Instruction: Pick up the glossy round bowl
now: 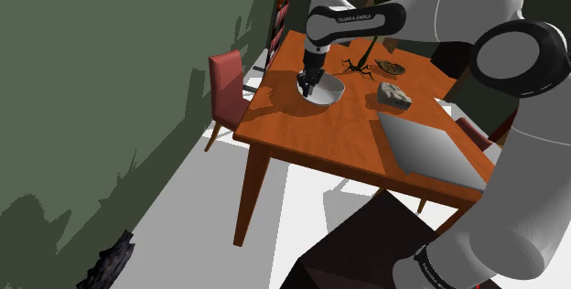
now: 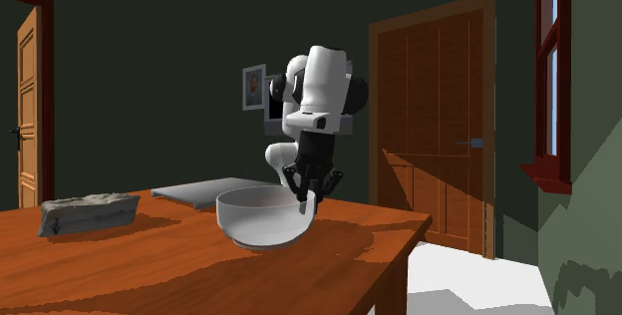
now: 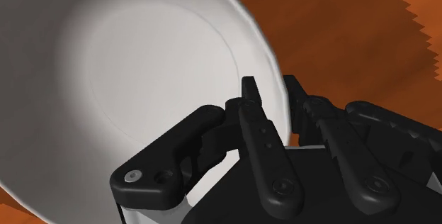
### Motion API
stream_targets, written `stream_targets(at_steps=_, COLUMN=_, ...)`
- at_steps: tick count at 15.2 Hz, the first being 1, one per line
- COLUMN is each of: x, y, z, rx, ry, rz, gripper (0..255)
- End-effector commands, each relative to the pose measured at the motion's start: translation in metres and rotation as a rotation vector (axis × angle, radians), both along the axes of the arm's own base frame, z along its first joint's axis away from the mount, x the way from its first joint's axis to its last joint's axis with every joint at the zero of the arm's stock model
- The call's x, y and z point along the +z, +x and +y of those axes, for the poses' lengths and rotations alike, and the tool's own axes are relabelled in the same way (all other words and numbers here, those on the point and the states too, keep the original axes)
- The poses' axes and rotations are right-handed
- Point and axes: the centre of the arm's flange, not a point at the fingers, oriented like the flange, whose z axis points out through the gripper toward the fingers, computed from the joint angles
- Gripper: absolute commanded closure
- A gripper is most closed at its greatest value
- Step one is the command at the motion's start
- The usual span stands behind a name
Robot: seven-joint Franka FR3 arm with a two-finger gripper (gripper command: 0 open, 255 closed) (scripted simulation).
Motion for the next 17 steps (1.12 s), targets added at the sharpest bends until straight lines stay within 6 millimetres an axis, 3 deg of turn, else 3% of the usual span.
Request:
stream_targets(at_steps=1, x=0.000, y=0.000, z=0.000, rx=0.000, ry=0.000, rz=0.000, gripper=255)
stream_targets(at_steps=6, x=0.000, y=-0.001, z=0.001, rx=0.000, ry=0.000, rz=0.000, gripper=255)
stream_targets(at_steps=17, x=0.058, y=-0.001, z=0.001, rx=0.000, ry=0.000, rz=0.000, gripper=255)
